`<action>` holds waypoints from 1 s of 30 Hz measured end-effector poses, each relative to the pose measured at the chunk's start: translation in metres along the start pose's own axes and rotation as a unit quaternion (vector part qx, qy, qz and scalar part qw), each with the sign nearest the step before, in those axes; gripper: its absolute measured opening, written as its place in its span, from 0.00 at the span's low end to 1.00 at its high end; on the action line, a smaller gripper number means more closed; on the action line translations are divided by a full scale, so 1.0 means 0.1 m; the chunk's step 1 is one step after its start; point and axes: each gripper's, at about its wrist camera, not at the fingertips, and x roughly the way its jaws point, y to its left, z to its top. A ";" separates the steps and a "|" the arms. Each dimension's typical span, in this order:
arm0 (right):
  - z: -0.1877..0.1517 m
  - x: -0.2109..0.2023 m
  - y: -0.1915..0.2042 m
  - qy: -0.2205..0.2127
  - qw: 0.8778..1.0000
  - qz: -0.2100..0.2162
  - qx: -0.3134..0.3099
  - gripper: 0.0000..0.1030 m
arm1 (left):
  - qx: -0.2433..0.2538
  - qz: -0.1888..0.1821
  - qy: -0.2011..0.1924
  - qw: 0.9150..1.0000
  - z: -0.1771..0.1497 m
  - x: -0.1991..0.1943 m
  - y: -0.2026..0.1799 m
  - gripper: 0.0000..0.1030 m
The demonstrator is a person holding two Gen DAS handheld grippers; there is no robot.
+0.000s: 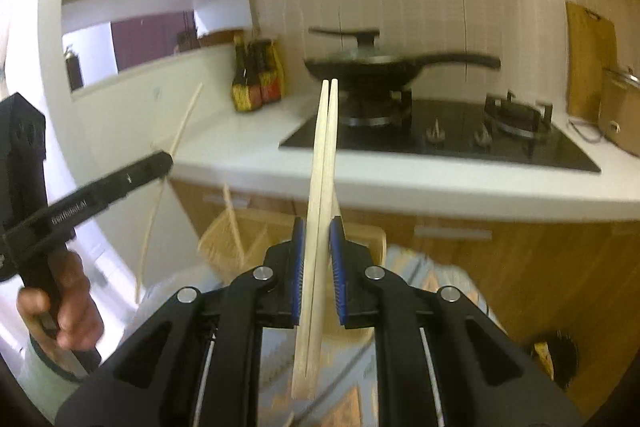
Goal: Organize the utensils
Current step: 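Carry the chopsticks with both tools and insert them into the basket, then open both tools to drop the chopsticks into the basket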
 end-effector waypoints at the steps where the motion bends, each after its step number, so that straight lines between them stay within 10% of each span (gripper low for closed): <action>1: 0.05 0.06 -0.01 -0.008 1.000 -0.005 0.000 0.10 | -0.001 0.002 -0.005 1.000 0.04 0.09 0.02 0.04; 22: -0.19 0.86 -0.34 -0.077 0.996 -0.035 0.026 0.13 | 0.024 0.102 -0.075 0.992 -0.27 0.77 0.24 0.06; 28: -0.35 0.60 -0.33 -0.074 0.996 -0.030 0.030 0.40 | 0.006 0.075 -0.049 0.996 -0.40 0.56 0.32 0.17; 30: -0.42 0.47 -0.32 -0.068 0.997 -0.027 0.035 0.40 | 0.008 0.077 -0.047 0.996 -0.45 0.46 0.30 0.40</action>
